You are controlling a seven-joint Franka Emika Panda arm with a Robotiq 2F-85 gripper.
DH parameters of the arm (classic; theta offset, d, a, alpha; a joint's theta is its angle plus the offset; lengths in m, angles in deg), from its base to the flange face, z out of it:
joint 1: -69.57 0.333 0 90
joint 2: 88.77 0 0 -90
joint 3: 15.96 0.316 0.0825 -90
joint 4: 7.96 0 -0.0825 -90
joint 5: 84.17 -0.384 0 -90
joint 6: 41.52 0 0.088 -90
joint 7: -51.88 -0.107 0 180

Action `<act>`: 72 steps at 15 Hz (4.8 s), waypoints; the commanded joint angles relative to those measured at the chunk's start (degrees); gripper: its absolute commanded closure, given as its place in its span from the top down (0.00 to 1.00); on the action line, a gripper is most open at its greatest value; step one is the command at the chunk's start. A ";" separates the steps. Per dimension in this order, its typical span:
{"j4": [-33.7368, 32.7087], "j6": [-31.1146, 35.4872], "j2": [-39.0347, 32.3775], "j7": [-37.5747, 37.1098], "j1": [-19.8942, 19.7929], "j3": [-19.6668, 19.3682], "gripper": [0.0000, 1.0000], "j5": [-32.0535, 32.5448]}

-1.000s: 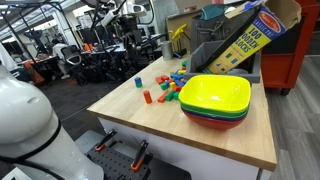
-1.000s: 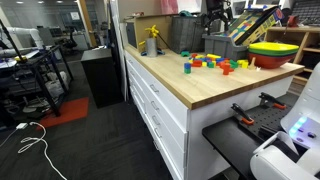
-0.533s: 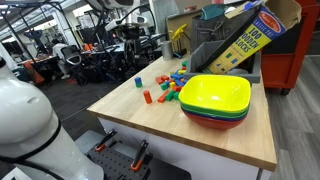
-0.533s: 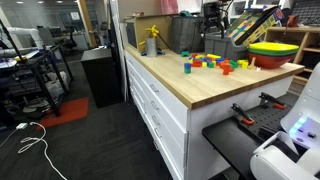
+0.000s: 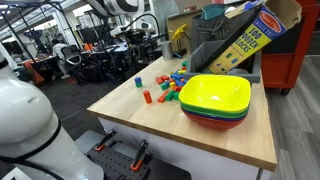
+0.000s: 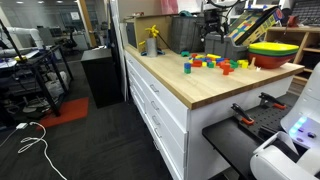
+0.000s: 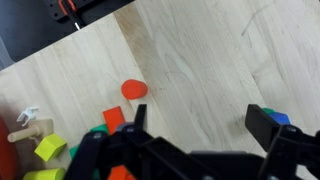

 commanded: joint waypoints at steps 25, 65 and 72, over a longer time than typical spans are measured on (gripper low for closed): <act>-1.44 14.09 -14.50 -4.21 -2.12 -6.34 1.00 -12.80; 9.51 43.89 -13.38 14.49 -2.32 -6.48 0.27 -8.28; 9.64 43.82 -12.74 13.70 -2.13 -6.99 0.09 -6.20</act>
